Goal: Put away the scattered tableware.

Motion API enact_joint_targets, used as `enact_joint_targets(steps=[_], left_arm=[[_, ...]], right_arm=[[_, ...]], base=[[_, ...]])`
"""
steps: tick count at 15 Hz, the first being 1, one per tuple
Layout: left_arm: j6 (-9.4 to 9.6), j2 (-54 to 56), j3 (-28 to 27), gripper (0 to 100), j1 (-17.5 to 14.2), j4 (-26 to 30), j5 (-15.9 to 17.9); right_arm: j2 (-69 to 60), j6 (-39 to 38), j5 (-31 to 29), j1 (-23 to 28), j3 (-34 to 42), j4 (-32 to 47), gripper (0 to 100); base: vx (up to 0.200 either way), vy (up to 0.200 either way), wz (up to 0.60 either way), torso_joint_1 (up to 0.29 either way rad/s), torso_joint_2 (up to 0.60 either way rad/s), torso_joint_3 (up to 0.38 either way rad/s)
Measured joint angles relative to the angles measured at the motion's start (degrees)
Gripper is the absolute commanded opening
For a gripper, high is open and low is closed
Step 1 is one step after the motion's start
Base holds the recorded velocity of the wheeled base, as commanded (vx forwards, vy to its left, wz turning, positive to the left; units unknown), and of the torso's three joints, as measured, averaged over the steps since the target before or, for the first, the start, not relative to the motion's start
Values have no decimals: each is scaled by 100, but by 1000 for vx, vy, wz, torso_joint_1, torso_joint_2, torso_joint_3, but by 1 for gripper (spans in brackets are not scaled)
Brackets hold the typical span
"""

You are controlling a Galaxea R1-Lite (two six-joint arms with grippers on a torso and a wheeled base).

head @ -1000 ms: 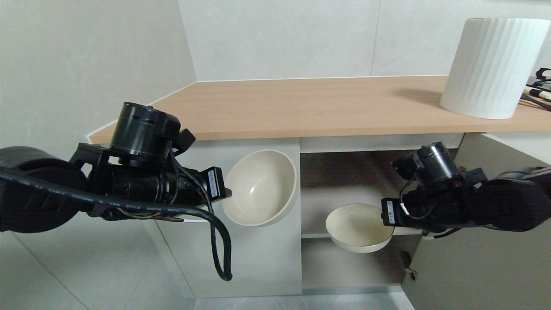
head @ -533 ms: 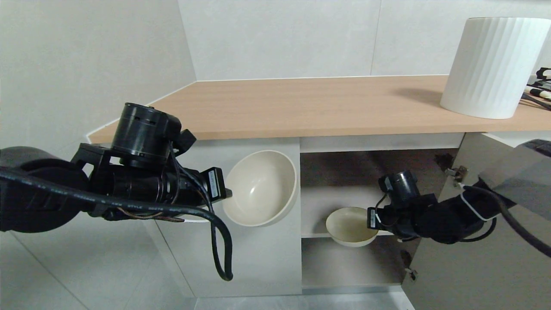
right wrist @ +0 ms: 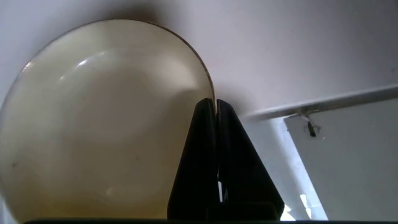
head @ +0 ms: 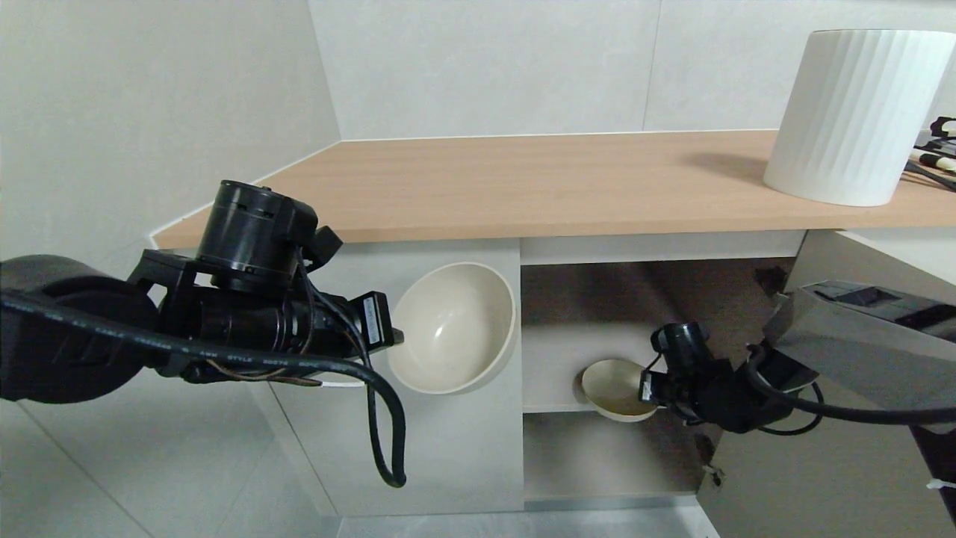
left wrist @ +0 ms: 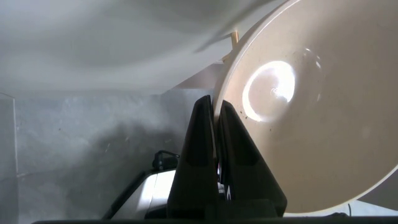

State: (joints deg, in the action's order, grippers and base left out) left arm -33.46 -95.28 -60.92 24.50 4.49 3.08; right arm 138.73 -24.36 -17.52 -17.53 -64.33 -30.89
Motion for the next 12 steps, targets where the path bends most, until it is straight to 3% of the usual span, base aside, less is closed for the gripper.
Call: enact_joint_targets(steps=[12], left_arm=[[0,-83,1,0,2,0,-7]], right_arm=[[719,-194,-407,119,-1232,62,0]], base=[[0,0,0,0,0,0]])
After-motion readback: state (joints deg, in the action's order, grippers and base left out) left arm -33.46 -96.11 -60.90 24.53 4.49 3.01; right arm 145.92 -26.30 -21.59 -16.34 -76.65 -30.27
